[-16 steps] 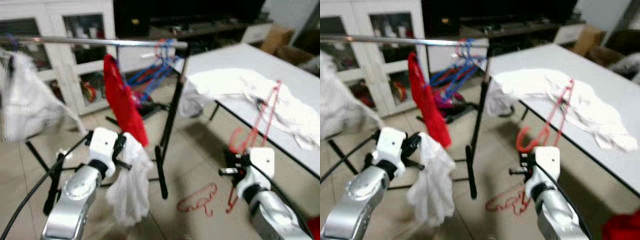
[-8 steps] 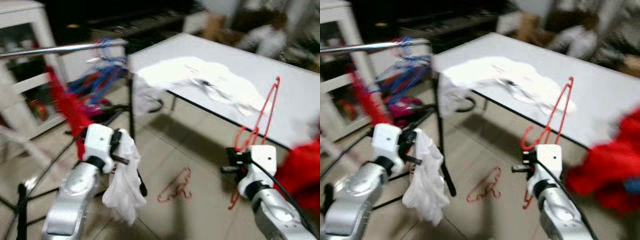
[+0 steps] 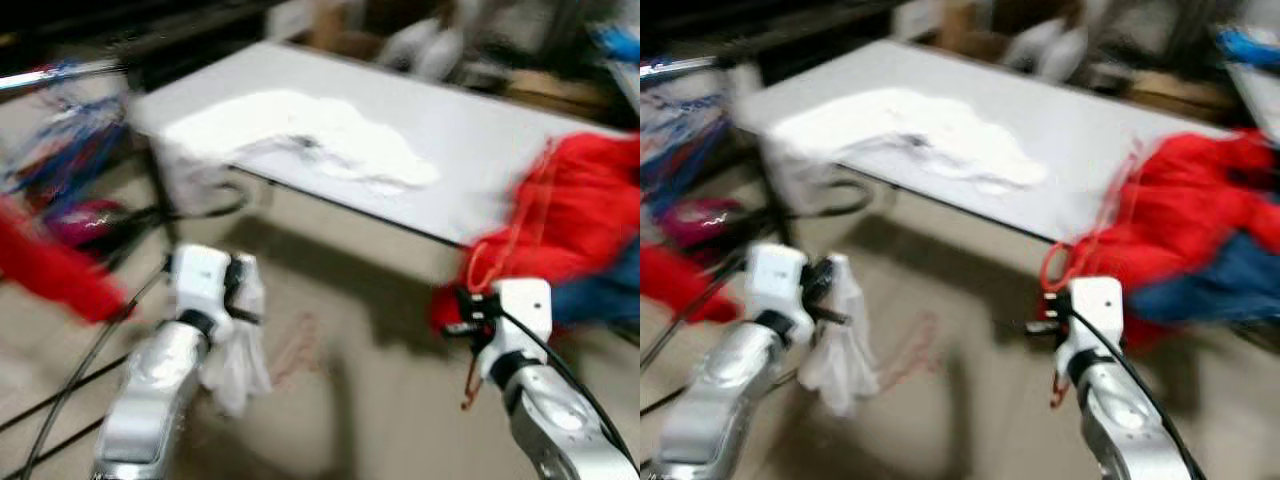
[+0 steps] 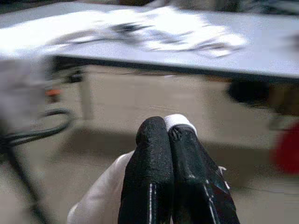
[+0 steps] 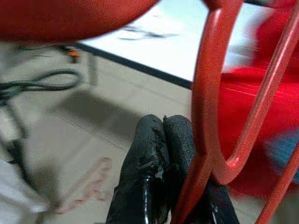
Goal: Hang hanger
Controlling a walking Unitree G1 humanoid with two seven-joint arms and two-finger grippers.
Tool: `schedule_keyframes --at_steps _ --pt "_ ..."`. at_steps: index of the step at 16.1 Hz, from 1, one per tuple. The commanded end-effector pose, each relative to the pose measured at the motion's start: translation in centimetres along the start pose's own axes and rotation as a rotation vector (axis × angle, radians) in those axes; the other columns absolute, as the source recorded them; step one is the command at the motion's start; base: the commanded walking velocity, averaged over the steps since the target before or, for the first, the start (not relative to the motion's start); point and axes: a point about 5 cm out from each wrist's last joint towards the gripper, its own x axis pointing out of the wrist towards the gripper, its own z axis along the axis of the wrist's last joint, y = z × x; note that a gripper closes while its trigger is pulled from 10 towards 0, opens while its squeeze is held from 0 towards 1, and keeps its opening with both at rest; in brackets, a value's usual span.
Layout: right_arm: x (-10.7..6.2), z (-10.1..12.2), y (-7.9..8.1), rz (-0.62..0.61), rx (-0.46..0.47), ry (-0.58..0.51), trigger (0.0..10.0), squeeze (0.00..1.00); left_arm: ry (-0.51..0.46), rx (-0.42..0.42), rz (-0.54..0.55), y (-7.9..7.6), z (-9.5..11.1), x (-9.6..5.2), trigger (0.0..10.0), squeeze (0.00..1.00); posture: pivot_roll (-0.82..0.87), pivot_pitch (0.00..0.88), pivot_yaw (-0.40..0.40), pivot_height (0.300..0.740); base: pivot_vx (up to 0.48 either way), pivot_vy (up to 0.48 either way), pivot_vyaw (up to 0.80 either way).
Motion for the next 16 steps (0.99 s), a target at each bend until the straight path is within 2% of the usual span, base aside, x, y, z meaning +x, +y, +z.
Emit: schedule_keyframes --at_steps 1,3,5,6,8,9,13,14,16 --pt "0.0 0.0 -0.3 -0.011 -0.004 0.003 10.0 0.00 -0.045 -0.021 0.018 0.3 1.0 0.1 10.0 0.00 -0.01 0.000 -0.047 0.740 0.000 0.000 -0.79" --pt "0.1 0.2 -0.7 -0.025 -0.009 -0.002 10.0 0.00 -0.064 0.007 0.016 0.3 1.5 0.3 10.0 0.00 -0.01 0.000 -0.049 0.740 0.000 0.000 -0.79" --pt "0.3 0.7 -1.0 -0.047 -0.015 -0.024 10.0 0.00 -0.092 0.010 -0.003 0.2 2.1 0.7 10.0 0.00 -0.01 0.000 -0.050 0.740 0.000 0.000 0.00" --pt "0.5 1.0 -1.0 -0.043 -0.003 -0.033 10.0 0.00 -0.095 0.006 -0.009 0.1 2.3 0.8 10.0 0.00 -0.01 0.000 -0.049 0.740 0.255 0.000 0.00" --pt "0.7 1.8 -1.3 -0.048 -0.043 -0.053 10.0 0.00 -0.119 0.011 -0.027 -0.3 3.0 1.3 10.0 0.00 -0.02 0.000 -0.050 0.740 0.311 0.000 0.00" --pt "0.7 2.2 -1.6 -0.062 0.000 -0.082 10.0 0.00 -0.149 0.006 -0.043 -0.7 3.9 1.8 10.0 0.00 -0.02 0.000 -0.050 0.740 0.334 0.000 0.00" --pt "0.6 2.6 -1.5 -0.052 -0.007 -0.095 10.0 0.00 -0.213 -0.003 -0.071 -1.2 5.9 2.9 10.0 0.00 -0.03 0.000 -0.039 0.740 0.345 0.000 -0.72" --pt "0.6 2.8 -1.5 -0.055 -0.005 -0.107 10.0 0.00 -0.243 0.006 -0.087 -1.5 6.8 3.2 10.0 0.00 -0.03 0.000 -0.037 0.740 0.345 0.000 -0.80" --pt "0.4 3.0 -1.6 -0.068 0.007 -0.127 10.0 0.00 -0.372 -0.019 -0.116 -1.9 11.1 3.9 10.0 0.00 -0.04 0.000 -0.035 0.740 0.349 0.000 -0.40"
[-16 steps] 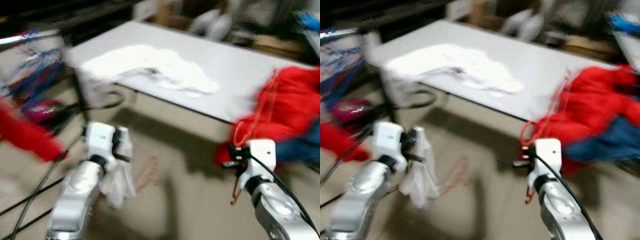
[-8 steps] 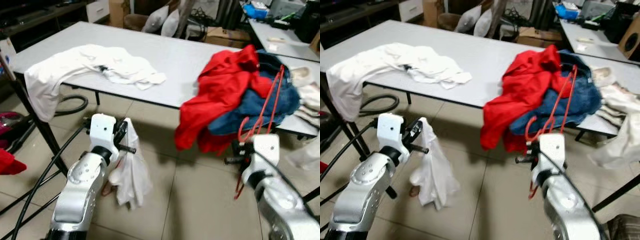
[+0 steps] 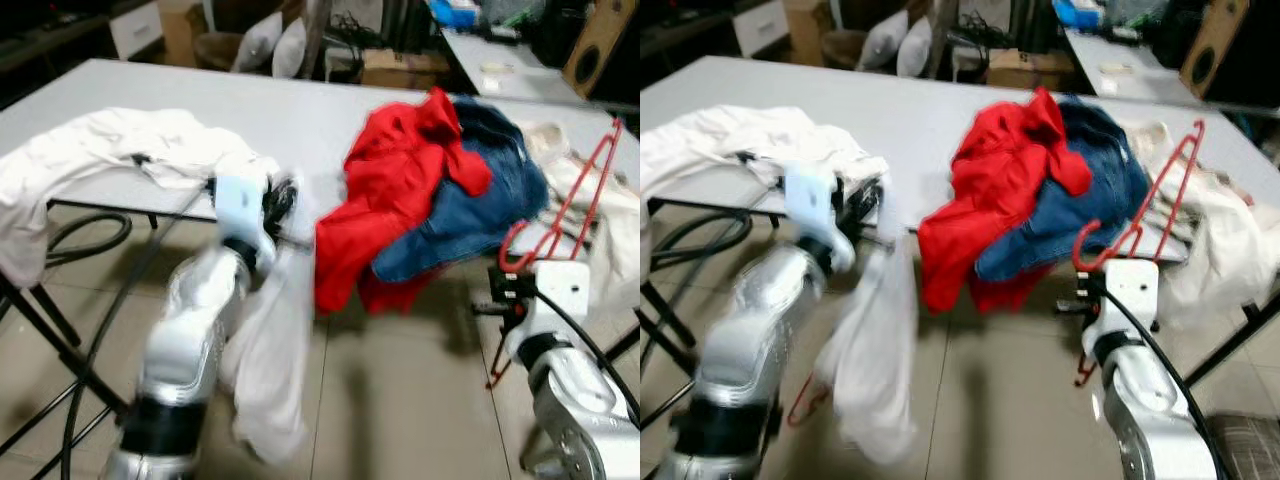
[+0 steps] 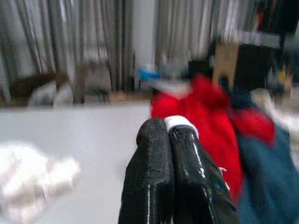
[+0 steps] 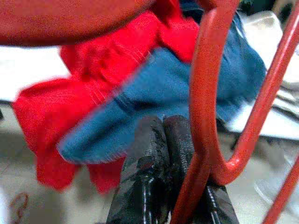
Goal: Hang hanger
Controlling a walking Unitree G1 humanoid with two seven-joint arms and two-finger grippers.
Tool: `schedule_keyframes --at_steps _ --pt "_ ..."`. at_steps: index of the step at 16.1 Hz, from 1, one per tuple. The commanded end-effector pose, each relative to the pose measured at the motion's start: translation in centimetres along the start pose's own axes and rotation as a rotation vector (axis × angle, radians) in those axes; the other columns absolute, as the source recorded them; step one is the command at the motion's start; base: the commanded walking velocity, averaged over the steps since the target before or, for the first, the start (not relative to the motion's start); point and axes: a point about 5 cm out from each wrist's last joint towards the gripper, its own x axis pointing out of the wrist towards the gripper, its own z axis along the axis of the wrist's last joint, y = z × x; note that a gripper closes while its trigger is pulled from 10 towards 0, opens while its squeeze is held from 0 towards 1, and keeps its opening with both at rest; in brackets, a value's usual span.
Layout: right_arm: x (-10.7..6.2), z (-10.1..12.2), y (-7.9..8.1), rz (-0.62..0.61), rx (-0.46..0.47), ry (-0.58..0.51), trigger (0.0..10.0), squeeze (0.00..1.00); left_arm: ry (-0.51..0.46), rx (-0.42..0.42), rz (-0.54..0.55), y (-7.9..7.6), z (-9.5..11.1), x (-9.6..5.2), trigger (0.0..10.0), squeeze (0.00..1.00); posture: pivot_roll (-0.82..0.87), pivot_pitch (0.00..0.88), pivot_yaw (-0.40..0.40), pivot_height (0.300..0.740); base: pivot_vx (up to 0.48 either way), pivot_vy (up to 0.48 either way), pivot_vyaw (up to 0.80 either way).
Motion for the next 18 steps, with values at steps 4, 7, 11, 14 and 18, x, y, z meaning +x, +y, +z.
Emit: schedule_keyframes --at_steps 4,7,11,14,18 --pt "0.0 0.6 0.4 0.016 0.021 -0.045 10.0 0.00 -0.268 -0.055 -0.157 -1.5 8.6 4.2 10.0 0.00 -0.02 0.000 -0.042 0.740 0.338 0.000 0.00" --pt "0.1 0.7 0.9 0.027 0.030 -0.055 10.0 0.00 -0.383 -0.056 -0.214 -1.8 12.9 7.3 10.0 0.00 -0.02 0.000 -0.036 0.740 0.324 0.000 0.00" --pt "0.3 0.8 1.1 0.018 0.048 -0.072 10.0 0.00 -0.495 -0.017 -0.245 -1.3 18.8 10.8 10.0 0.00 -0.03 0.000 -0.012 0.740 0.328 0.000 0.00" --pt "0.2 0.9 1.0 0.001 0.060 -0.081 10.0 0.00 -0.492 -0.013 -0.270 -1.8 19.7 12.2 10.0 0.00 -0.04 0.000 0.006 0.740 0.328 0.000 -0.45" --pt "-0.2 0.7 1.0 -0.012 0.061 -0.080 10.0 0.00 -0.470 0.001 -0.294 -3.1 19.1 13.4 10.0 0.00 -0.05 0.000 0.022 0.740 0.328 0.000 -0.80"
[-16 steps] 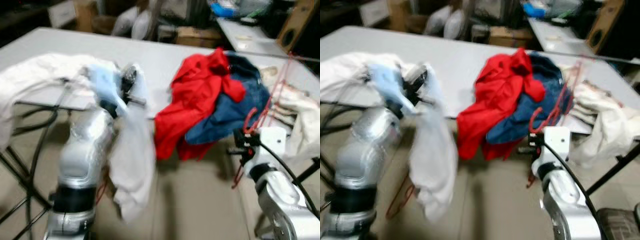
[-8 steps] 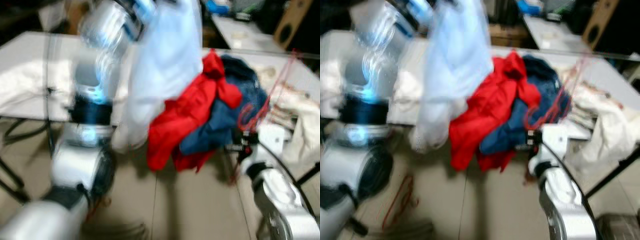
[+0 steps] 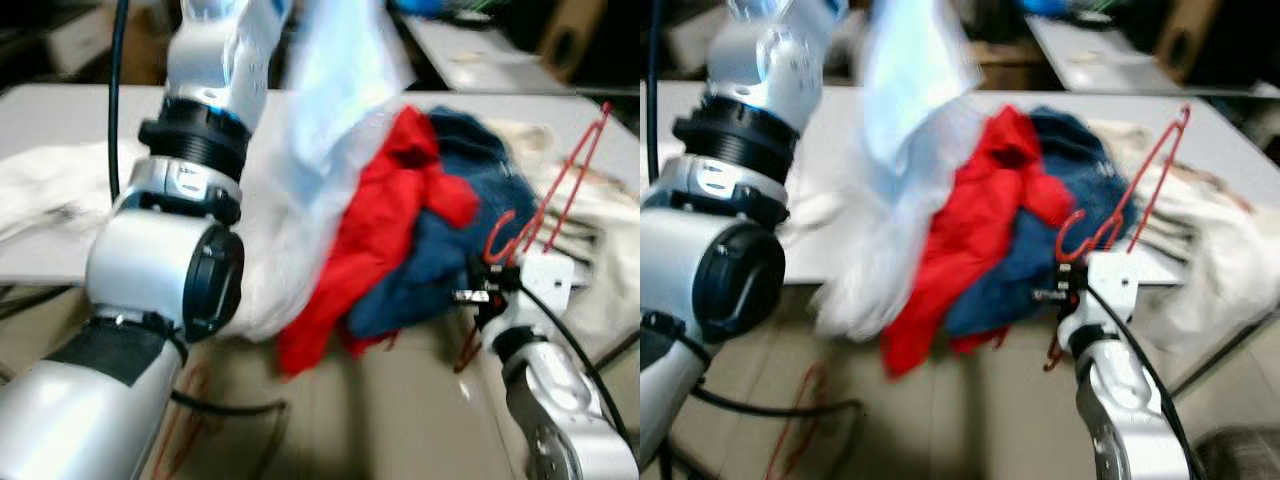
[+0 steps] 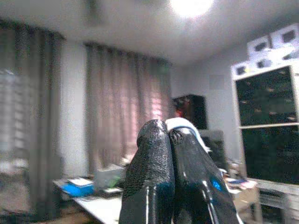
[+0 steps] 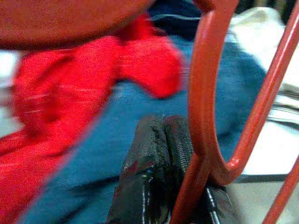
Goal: Hang hanger
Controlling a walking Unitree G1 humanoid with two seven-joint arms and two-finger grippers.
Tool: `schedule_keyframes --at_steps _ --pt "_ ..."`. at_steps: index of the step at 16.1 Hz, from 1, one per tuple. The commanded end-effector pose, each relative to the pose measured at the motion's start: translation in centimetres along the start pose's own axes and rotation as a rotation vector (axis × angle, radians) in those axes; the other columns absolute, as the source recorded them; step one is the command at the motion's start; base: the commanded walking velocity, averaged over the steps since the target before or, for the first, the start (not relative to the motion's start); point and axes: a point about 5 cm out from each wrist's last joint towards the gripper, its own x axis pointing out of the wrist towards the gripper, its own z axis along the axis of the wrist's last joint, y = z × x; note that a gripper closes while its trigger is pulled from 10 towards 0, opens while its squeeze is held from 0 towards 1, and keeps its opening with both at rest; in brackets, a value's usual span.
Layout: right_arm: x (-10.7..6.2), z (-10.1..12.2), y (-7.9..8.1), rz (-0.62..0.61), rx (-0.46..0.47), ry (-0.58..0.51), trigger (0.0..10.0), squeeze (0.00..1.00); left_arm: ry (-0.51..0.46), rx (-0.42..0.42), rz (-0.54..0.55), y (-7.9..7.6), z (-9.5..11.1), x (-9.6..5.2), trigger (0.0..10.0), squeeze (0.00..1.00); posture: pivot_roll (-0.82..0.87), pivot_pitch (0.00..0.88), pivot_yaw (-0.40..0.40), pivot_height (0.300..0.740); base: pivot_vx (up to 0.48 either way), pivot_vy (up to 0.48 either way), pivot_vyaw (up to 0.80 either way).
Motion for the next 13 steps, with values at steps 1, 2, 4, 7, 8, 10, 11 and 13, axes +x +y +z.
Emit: schedule_keyframes --at_steps 1,2,4,7,8,10,11,13 --pt "-0.3 0.3 -0.8 -0.040 -0.014 -0.013 10.0 0.00 -0.031 0.019 -0.072 -2.0 0.9 1.3 10.0 0.00 -0.05 0.000 0.022 0.740 0.337 0.000 -0.80" --pt "-0.3 0.2 -0.9 -0.042 -0.013 -0.013 10.0 0.00 -0.033 0.020 -0.078 -2.1 0.9 1.5 10.0 0.00 -0.05 0.000 0.024 0.740 0.330 0.000 -0.80" --pt "-0.4 0.2 -0.9 -0.048 -0.013 -0.012 10.0 0.00 -0.039 0.022 -0.073 -2.1 1.2 1.9 10.0 0.00 -0.06 0.000 0.027 0.740 0.326 0.000 -0.80" --pt "-0.5 0.2 -0.9 -0.050 -0.014 -0.014 10.0 0.00 -0.042 0.114 -0.016 -1.6 1.6 2.0 10.0 0.00 -0.06 0.000 0.032 0.740 0.326 0.000 -0.80" --pt "-0.5 0.2 -0.9 -0.049 -0.017 -0.012 10.0 0.00 0.024 0.243 0.056 -0.6 0.4 1.4 10.0 0.00 -0.07 0.000 0.033 0.740 0.292 0.000 -0.80" --pt "-0.5 0.2 -0.9 -0.045 -0.018 -0.010 10.0 0.00 0.234 0.321 0.077 0.5 -4.3 -0.9 10.0 0.00 -0.06 0.000 0.029 0.740 0.000 0.000 -0.80" --pt "-0.5 0.2 -0.8 -0.042 -0.019 -0.007 10.0 0.00 0.301 0.333 0.056 0.6 -6.0 -1.8 10.0 0.00 -0.06 0.000 0.029 0.740 0.000 0.000 -0.80" --pt "-0.6 0.2 -0.6 -0.024 -0.020 -0.003 10.0 0.00 0.626 0.398 -0.081 0.8 -13.5 -7.6 10.0 0.00 -0.06 0.000 0.026 0.740 0.000 0.000 -0.25"
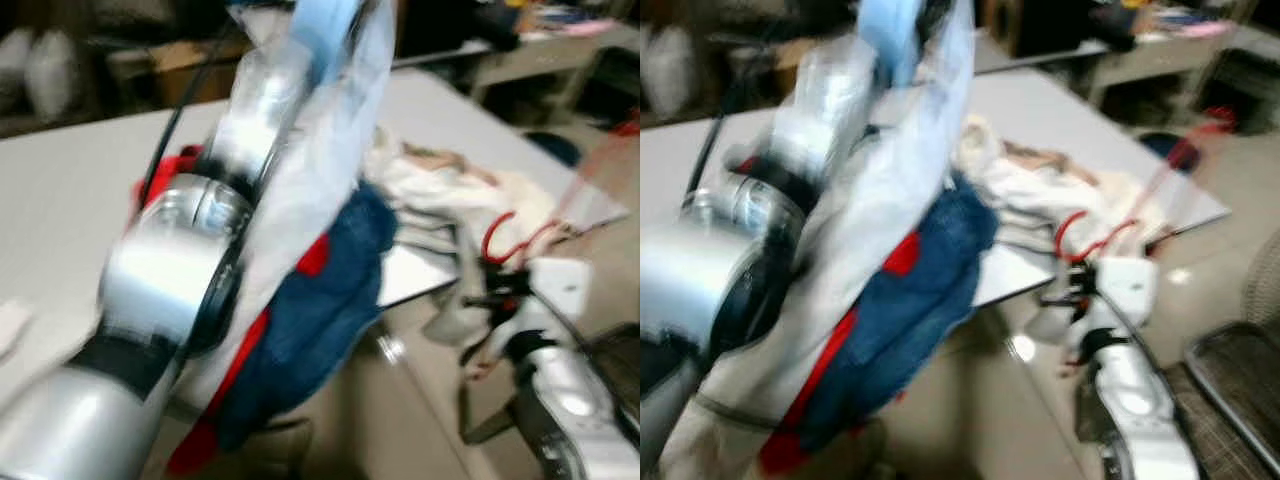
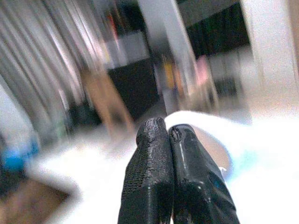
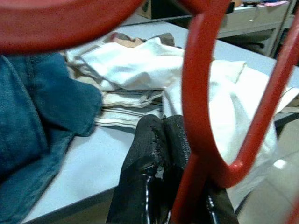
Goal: Hang hanger
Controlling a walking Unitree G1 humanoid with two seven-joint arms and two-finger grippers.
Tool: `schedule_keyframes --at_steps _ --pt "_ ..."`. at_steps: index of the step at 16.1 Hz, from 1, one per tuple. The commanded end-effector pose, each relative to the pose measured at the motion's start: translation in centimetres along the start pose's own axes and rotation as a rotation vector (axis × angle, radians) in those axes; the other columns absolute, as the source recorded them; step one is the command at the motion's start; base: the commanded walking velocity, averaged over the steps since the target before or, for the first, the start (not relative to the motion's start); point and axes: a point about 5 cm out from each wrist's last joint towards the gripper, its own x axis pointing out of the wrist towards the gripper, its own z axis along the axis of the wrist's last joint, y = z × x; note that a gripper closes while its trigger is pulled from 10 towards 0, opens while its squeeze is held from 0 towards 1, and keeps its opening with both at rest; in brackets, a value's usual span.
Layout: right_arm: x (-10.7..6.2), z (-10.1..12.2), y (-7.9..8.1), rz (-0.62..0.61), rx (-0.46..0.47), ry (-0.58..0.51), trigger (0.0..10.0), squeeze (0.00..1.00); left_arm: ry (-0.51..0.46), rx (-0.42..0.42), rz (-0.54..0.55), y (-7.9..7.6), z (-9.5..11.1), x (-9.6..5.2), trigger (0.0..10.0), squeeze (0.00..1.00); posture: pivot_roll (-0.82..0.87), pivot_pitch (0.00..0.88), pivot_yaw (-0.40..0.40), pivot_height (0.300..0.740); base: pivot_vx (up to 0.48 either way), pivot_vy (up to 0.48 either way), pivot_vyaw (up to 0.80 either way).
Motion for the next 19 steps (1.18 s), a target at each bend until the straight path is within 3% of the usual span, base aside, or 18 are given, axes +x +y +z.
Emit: schedule_keyframes --at_steps 1,2,4,6,7,9,11,12,13,14,15,16,17,18,19 --pt "-0.2 0.4 -0.5 -0.016 -0.011 -0.011 10.0 0.00 0.046 0.058 -0.068 -1.0 -0.7 0.1 10.0 0.00 -0.06 0.000 0.022 0.740 0.000 0.000 0.00" --pt "-0.2 0.3 -0.5 -0.012 -0.010 -0.009 10.0 0.00 0.090 0.072 -0.074 -1.1 -2.6 -0.6 10.0 0.00 -0.05 0.000 0.015 0.740 0.000 0.000 0.00" --pt "-0.1 0.2 -0.3 0.008 -0.012 0.000 10.0 0.00 0.130 0.082 -0.056 -0.5 -4.2 -1.5 10.0 0.00 -0.04 0.000 0.001 0.740 0.000 0.000 0.00" --pt "0.1 0.1 0.2 0.043 -0.017 0.008 10.0 0.00 0.122 0.086 -0.079 1.0 -4.7 -2.6 10.0 0.00 -0.03 0.000 -0.012 0.740 0.000 0.000 0.00" --pt "0.2 0.1 0.3 0.046 -0.017 0.008 10.0 0.00 0.102 0.042 -0.106 1.5 -4.5 -2.9 10.0 1.00 -0.03 0.000 -0.016 0.740 0.000 0.000 0.00" --pt "0.3 0.1 0.4 0.057 -0.016 0.009 10.0 0.00 0.012 -0.059 -0.120 3.4 -2.7 -3.4 10.0 1.00 -0.02 0.000 -0.022 0.740 0.000 0.000 0.00" --pt "0.3 0.1 0.4 0.066 -0.013 0.009 10.0 0.00 -0.036 -0.118 -0.161 4.2 -1.6 -3.8 10.0 1.00 -0.02 0.000 -0.025 0.740 0.000 0.000 0.00" --pt "0.4 0.1 0.5 0.077 -0.010 0.008 10.0 0.00 -0.050 -0.133 -0.216 4.5 -1.1 -4.1 10.0 1.00 -0.01 0.000 -0.026 0.740 0.000 0.000 0.00" --pt "0.4 0.3 0.7 0.098 -0.011 0.002 10.0 0.00 -0.041 -0.098 -0.306 4.6 -1.0 -4.8 10.0 1.00 -0.01 0.000 -0.025 0.740 0.000 0.000 0.00" --pt "0.4 0.4 0.8 0.114 -0.015 -0.008 10.0 0.00 -0.034 -0.070 -0.329 4.6 -1.0 -5.1 10.0 1.00 -0.02 0.000 -0.020 0.740 0.000 0.000 0.00" --pt "0.3 1.2 1.1 0.183 -0.002 -0.046 10.0 0.00 -0.068 -0.066 -0.318 5.3 -0.4 -5.9 10.0 1.00 -0.02 0.000 -0.008 0.740 0.000 0.000 0.00" --pt "0.1 2.1 1.5 0.275 0.023 -0.076 10.0 0.00 -0.125 -0.106 -0.220 6.4 0.5 -6.4 10.0 1.00 -0.02 0.000 0.001 0.740 0.000 0.000 0.00" --pt "0.0 2.3 1.5 0.295 0.028 -0.081 10.0 0.00 -0.136 -0.117 -0.196 6.6 0.6 -6.5 10.0 1.00 -0.02 0.000 0.001 0.740 0.000 0.000 0.00" --pt "-0.3 3.6 1.6 0.386 0.033 -0.113 10.0 0.00 -0.217 -0.140 -0.128 7.3 1.4 -7.6 10.0 1.00 -0.03 0.000 0.004 0.740 0.000 0.000 0.00" --pt "-0.7 4.8 1.8 0.482 0.019 -0.137 10.0 0.00 -0.267 -0.162 -0.075 7.7 1.8 -8.7 10.0 0.79 -0.02 0.000 -0.001 0.740 0.000 0.000 0.00"
